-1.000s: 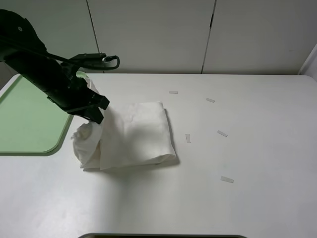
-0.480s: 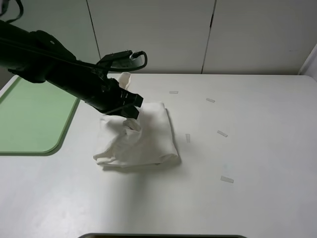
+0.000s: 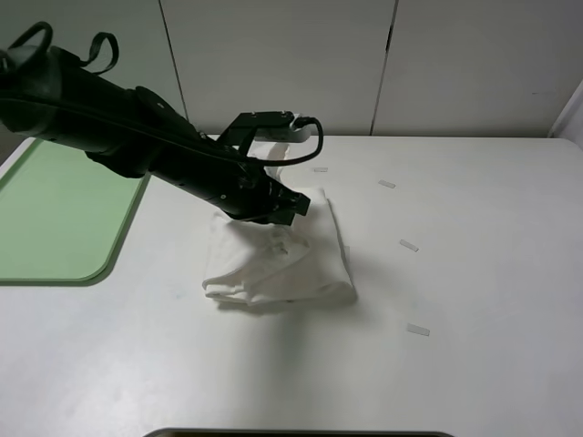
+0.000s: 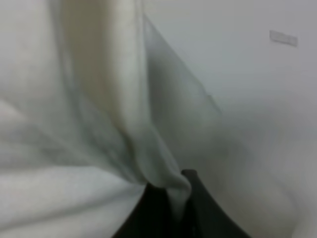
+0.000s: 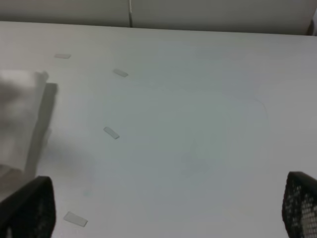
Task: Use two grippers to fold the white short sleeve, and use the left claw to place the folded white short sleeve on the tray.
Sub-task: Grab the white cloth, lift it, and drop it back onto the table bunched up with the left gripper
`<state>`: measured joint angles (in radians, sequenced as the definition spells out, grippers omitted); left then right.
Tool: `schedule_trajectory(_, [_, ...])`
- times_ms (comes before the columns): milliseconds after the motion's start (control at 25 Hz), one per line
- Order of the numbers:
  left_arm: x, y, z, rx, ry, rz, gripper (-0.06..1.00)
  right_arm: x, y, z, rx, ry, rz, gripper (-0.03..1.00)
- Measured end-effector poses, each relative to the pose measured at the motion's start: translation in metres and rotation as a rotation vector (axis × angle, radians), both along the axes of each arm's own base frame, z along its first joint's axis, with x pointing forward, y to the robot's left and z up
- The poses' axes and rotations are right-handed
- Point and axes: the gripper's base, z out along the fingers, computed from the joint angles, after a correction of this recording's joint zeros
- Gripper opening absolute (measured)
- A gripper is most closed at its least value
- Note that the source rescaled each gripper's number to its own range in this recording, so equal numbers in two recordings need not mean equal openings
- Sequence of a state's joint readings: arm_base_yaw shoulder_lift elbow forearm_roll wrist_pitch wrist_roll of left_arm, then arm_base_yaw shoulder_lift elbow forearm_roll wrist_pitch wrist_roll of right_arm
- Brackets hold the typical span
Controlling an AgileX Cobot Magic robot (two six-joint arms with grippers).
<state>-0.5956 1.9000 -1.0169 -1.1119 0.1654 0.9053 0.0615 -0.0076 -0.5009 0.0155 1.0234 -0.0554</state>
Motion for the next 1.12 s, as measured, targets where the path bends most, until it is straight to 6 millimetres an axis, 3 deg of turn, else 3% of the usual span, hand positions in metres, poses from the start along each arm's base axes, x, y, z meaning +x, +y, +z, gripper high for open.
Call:
schedule_trajectory(160, [0.002, -0.011, -0.003, 0.006, -0.018, -0.012, 0.0, 0.0, 0.0, 0.0, 0.0, 0.0, 0.0, 1.0])
schedule_trajectory(440, [0.003, -0.032, -0.003, 0.009, -0.065, -0.071, 0.12, 0.0, 0.0, 0.0, 0.0, 0.0, 0.0, 1.0])
schedule_trajectory(520, [0.002, -0.041, -0.002, 0.012, -0.094, -0.116, 0.2, 0.0, 0.0, 0.0, 0.0, 0.0, 0.0, 1.0])
schedule_trajectory(600, [-0.005, -0.059, 0.0, 0.042, -0.181, -0.258, 0.38, 0.0, 0.0, 0.0, 0.0, 0.0, 0.0, 1.0])
schedule_trajectory(640, [-0.008, -0.062, -0.001, 0.055, -0.211, -0.311, 0.42, 0.0, 0.0, 0.0, 0.0, 0.0, 0.0, 1.0])
schedule_trajectory(800, [-0.011, -0.066, -0.001, 0.084, -0.277, -0.429, 0.47, 0.0, 0.0, 0.0, 0.0, 0.0, 0.0, 1.0])
schedule_trajectory(920, [-0.009, -0.064, 0.003, 0.081, -0.284, -0.419, 0.48, 0.0, 0.0, 0.0, 0.0, 0.0, 0.0, 1.0])
schedule_trajectory(1080, [-0.002, -0.055, 0.025, 0.047, -0.309, -0.336, 0.48, 0.0, 0.0, 0.0, 0.0, 0.0, 0.0, 1.0])
schedule_trajectory(1120, [0.003, -0.046, 0.041, 0.015, -0.315, -0.266, 0.48, 0.0, 0.0, 0.0, 0.0, 0.0, 0.0, 1.0])
